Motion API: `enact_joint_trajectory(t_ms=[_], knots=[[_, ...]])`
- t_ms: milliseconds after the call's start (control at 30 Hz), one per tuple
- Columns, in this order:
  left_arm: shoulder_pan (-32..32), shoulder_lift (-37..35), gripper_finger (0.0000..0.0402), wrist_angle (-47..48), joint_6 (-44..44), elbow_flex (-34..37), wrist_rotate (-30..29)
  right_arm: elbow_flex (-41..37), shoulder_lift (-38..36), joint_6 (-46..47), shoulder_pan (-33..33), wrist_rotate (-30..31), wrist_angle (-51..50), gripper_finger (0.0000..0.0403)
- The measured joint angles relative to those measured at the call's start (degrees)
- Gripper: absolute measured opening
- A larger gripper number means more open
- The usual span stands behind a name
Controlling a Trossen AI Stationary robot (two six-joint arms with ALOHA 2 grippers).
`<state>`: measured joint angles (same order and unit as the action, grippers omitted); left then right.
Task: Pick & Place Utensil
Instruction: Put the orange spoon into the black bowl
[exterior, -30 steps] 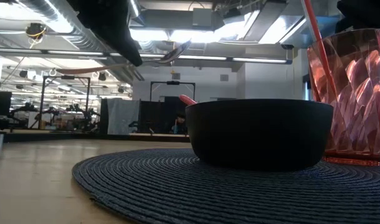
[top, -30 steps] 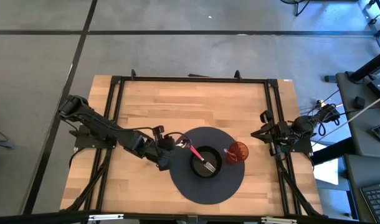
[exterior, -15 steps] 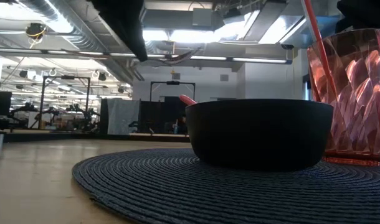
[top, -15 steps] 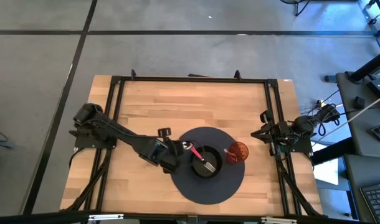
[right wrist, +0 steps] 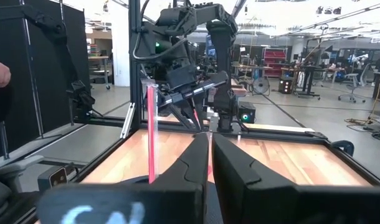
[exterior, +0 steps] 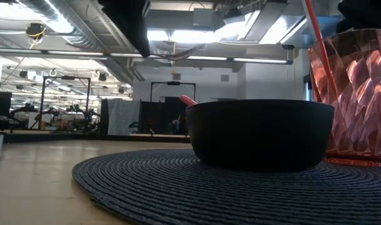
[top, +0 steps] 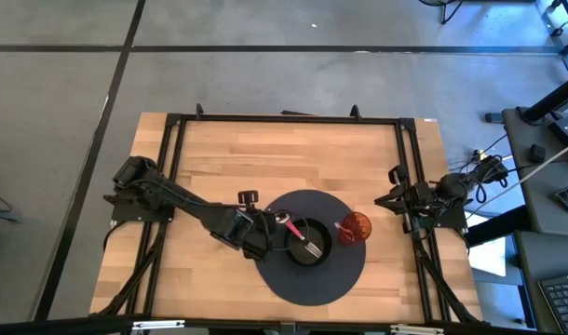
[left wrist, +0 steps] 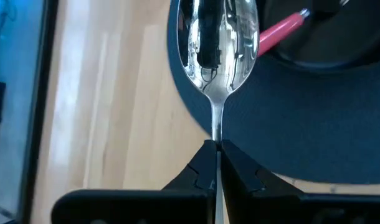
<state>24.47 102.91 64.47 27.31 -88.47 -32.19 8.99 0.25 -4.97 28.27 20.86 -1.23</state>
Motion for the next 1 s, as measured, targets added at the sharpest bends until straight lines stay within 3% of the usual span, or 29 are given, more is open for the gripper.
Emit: enact_joint_trajectory(t_ms=[167,467,767,1000], knots=[[0.9,-1.9,0.0003,3.2,0.0,0.7,-2.1,0.0,0.0,0.1,0.0,0.0,0.0,0.0023],[1.1,-12.9,0.0003,-0.1,3.5,8.5,-4.2,0.0,0.0,0.2,0.0,-0.1,0.0,0.0023],[-0.9,-23.3,0.0003,-12.0,4.4,24.7,-3.7,0.0,0.0,0.2,0.0,0.0,0.1,0.0023],[-4.0,-22.3,0.0003,-20.6,2.3,28.4,2.4,0.0,0.0,0.0,0.0,0.0,0.2,0.0023]])
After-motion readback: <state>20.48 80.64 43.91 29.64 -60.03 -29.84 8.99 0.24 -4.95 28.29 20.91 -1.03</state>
